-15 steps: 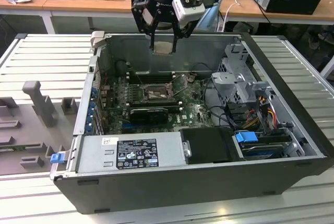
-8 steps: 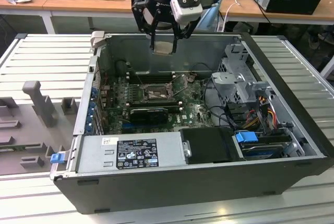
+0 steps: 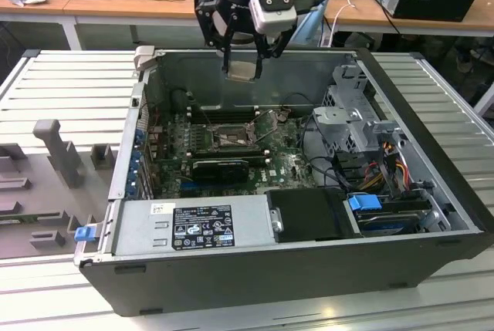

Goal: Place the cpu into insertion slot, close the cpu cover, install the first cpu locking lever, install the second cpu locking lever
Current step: 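Place the cpu into insertion slot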

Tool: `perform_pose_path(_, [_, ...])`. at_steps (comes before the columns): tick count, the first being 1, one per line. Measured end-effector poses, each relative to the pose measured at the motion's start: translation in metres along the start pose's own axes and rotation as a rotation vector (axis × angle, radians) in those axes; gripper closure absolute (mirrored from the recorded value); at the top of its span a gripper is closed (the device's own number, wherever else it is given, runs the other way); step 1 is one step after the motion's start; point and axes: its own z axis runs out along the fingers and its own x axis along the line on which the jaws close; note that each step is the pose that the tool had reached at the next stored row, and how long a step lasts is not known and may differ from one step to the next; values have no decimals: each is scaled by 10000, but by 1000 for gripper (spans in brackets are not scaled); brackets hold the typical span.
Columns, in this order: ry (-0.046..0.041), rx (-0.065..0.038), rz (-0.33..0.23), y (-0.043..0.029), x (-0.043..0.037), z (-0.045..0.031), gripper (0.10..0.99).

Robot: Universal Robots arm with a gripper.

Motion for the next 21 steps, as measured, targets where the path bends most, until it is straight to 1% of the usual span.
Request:
perform_pose_path(5, [-38, -7, 429, 0, 0, 0, 561])
perform_pose_path(14, [-83, -18, 938, 0, 0, 0, 561])
perform_pose_path(17, [-105, -22, 1188, 0, 0, 0, 561])
perform_pose_path(19, [-129, -28, 1464, 0, 0, 0, 561])
perform_pose_path(21, [-141, -30, 1590, 0, 0, 0, 561])
